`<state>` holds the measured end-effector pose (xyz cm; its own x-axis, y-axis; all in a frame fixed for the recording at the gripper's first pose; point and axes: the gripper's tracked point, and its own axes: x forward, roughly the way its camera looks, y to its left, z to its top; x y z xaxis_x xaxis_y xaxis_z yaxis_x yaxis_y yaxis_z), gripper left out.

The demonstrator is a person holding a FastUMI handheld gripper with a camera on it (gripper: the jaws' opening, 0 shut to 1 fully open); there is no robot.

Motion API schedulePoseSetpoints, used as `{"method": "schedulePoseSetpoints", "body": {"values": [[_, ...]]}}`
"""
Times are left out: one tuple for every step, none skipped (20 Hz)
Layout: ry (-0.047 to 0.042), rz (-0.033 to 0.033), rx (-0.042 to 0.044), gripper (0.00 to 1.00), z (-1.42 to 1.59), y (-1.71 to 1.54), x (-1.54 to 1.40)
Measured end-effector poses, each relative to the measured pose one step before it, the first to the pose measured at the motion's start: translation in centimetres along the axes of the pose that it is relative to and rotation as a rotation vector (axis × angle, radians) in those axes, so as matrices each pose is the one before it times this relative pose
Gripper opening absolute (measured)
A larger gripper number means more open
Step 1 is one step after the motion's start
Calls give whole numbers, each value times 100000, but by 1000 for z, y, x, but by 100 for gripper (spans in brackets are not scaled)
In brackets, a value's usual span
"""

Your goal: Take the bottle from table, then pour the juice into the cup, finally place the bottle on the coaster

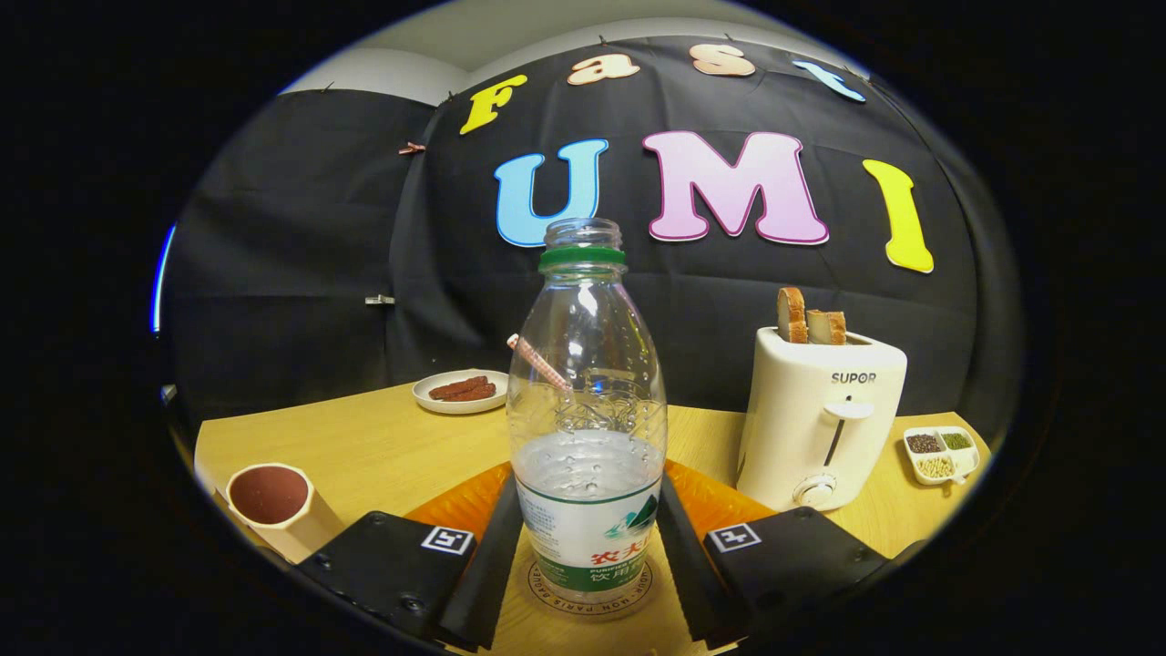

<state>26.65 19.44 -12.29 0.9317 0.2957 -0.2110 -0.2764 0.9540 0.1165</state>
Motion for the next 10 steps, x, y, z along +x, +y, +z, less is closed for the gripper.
{"method": "schedulePoseSetpoints", "body": {"values": [[441, -65, 235, 78, -142, 6, 42], [540, -62, 270, 79, -33, -12, -64], [647, 30, 223, 84, -210, 48, -8], [583, 69, -3, 88, -82, 66, 8], [417, 243, -111, 92, -146, 95, -91], [204, 446, -130, 93, 56, 160, -72], [185, -28, -162, 95, -21, 79, -142], [167, 99, 87, 96, 103, 50, -105], [297, 467, 82, 97, -25, 245, -99], [323, 307, -236, 97, 88, 208, -153]]}}
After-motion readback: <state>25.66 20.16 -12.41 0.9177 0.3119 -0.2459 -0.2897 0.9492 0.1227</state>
